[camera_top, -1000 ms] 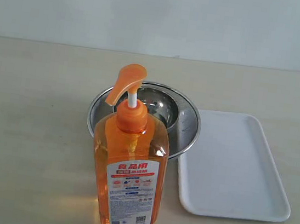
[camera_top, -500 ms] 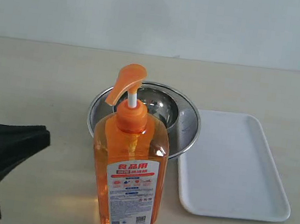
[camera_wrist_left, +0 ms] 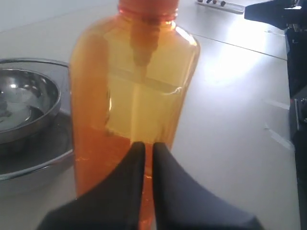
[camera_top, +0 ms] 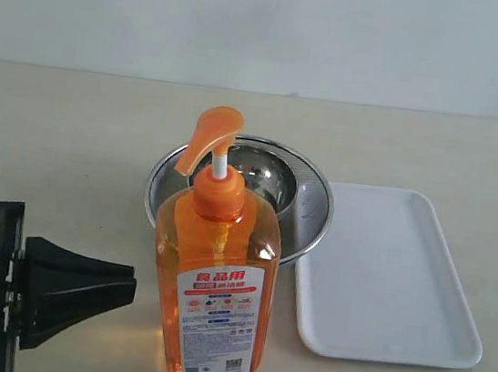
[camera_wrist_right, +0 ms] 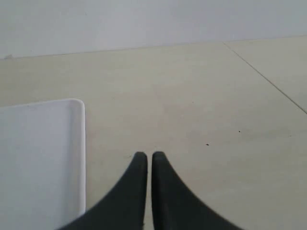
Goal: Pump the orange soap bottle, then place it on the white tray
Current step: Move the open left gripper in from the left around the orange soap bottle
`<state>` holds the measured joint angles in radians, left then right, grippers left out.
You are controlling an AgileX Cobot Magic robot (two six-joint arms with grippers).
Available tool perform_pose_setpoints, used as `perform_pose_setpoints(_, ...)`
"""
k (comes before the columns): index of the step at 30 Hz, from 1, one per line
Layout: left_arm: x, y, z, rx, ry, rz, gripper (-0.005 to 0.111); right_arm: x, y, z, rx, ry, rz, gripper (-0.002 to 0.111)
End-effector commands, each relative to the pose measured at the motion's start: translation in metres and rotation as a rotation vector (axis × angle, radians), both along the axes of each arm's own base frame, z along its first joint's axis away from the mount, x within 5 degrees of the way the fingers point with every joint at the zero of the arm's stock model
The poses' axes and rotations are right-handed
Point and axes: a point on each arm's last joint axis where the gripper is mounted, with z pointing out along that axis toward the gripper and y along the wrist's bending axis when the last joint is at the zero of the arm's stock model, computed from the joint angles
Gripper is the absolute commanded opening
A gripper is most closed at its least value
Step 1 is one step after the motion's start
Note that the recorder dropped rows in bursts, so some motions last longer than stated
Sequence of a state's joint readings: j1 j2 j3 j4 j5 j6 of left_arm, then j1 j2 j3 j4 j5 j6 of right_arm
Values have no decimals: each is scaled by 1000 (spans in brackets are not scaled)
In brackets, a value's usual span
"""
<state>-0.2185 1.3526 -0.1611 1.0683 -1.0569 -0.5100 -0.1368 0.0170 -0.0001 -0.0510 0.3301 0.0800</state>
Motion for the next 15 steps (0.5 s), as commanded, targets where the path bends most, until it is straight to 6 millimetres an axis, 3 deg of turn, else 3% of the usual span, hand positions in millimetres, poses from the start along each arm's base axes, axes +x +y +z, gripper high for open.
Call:
perform_pose_setpoints(1,0,-1,2,-2,-22,-11,27,0,0,1,-16,-11,-1,1)
perform_pose_setpoints(7,9,4,4,-36,-3,108,106,0,0,1,-16,-11,-1,1)
perform_pose_setpoints(8,10,4,4,-46,0,120,110,0,0,1,-16,-11,-1,1)
perform_pose_setpoints(15,9,3,6,-43,-46,99,110,0,0,1,-16,-12,-1,1)
